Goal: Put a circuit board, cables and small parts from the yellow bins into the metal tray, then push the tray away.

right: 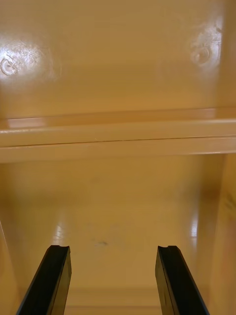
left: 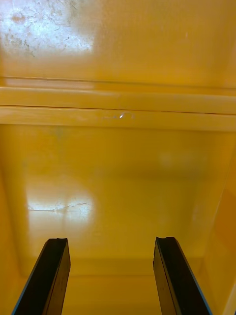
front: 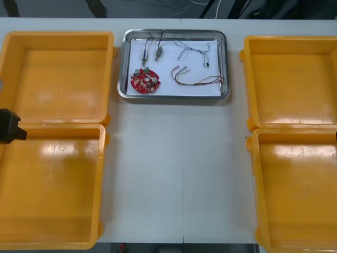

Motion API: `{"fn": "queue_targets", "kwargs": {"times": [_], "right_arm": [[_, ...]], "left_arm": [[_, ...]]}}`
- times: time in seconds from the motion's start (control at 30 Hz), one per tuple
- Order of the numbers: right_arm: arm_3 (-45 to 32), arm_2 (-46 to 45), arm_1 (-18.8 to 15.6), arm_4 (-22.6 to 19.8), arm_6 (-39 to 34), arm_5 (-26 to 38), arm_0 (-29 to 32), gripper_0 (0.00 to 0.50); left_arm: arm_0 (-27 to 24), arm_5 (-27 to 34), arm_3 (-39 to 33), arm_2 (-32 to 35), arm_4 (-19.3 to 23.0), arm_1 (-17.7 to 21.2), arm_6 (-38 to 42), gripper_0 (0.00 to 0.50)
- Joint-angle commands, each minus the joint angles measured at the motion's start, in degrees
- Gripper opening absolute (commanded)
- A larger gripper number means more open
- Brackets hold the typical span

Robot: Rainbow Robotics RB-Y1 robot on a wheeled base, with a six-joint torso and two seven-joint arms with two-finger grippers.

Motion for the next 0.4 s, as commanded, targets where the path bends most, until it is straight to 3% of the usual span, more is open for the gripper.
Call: {"fn": "queue_targets", "kwargs": {"times": [0.03, 0.4], "right_arm": [[-0.6, -1.6, -2.1, -0.4, -2.4, 0.2, 0.9, 0.5], [-1.0, -0.1, -1.2, 0.7, -2.8, 0.2, 2.1, 0.5]], "left_arm": [[0.7, 0.4, -1.5, 1.5, 0.4, 2.0, -3.1, 0.5], [0.7, 0.4, -1.5, 1.5, 0.4, 2.0, -3.1, 0.5]]}}
